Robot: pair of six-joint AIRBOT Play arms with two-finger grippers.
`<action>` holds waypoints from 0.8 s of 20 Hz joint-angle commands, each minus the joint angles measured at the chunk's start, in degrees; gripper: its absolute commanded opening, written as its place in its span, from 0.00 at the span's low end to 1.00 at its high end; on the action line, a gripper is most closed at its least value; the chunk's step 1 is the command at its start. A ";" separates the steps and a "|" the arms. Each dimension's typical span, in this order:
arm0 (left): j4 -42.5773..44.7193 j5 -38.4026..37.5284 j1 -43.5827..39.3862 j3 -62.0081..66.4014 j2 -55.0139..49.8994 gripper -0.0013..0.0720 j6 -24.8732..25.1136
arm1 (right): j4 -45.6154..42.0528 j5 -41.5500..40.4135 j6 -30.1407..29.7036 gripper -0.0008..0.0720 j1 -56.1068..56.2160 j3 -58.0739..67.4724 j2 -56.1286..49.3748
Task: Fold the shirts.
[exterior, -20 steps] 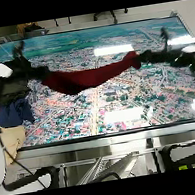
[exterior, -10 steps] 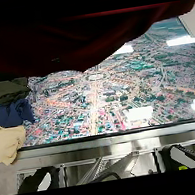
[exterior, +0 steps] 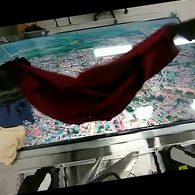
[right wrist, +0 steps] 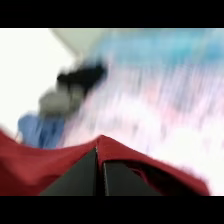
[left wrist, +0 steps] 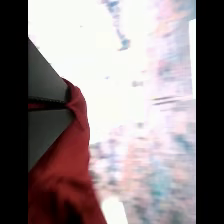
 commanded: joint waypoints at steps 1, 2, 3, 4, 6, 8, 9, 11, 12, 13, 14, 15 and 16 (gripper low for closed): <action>-1.01 6.95 -6.62 -18.58 -9.62 0.03 2.19 | -9.03 -5.44 -2.95 0.04 8.85 -17.16 -7.76; -1.03 10.60 -7.69 -21.64 -13.86 0.03 3.02 | -11.58 -10.12 -3.80 0.04 10.75 -20.33 -10.99; -1.09 13.90 -7.98 -23.37 -18.64 0.03 3.56 | -13.05 -14.67 -4.15 0.04 11.93 -22.01 -14.73; -1.05 15.34 -7.58 -22.99 -23.12 0.03 4.02 | -12.79 -17.33 -4.35 0.04 12.00 -21.75 -18.40; -1.11 15.43 -4.76 -17.03 -31.08 0.03 5.07 | -10.23 -19.80 -6.69 0.04 11.32 -17.90 -23.45; -1.14 15.45 -1.99 -7.96 -36.13 0.03 5.07 | -9.97 -21.11 -6.69 0.04 10.16 -11.06 -26.14; -1.20 15.10 -0.72 -2.80 -37.99 0.04 5.03 | -9.99 -21.79 -6.69 0.04 10.08 -8.09 -26.67; -1.16 12.26 0.66 6.62 -40.54 0.29 4.87 | -9.97 -22.16 -6.67 0.32 9.35 -3.32 -26.93; -1.18 10.14 1.05 10.56 -41.33 0.98 4.61 | -10.01 -22.03 -6.64 0.53 9.22 -1.68 -26.86; -1.01 7.69 1.09 13.66 -41.92 0.97 3.87 | -10.23 -21.49 -6.64 0.55 8.72 -0.61 -26.67; -1.01 4.98 1.42 15.91 -42.10 0.97 3.69 | -10.43 -20.96 -6.62 0.55 7.78 -0.37 -26.16; -0.98 1.62 1.77 17.64 -42.05 0.97 2.84 | -11.15 -19.82 -6.08 0.55 6.71 -0.39 -25.57; -0.98 -1.84 1.86 18.67 -42.03 0.97 2.05 | -12.98 -17.73 -4.48 0.55 5.42 -0.39 -25.00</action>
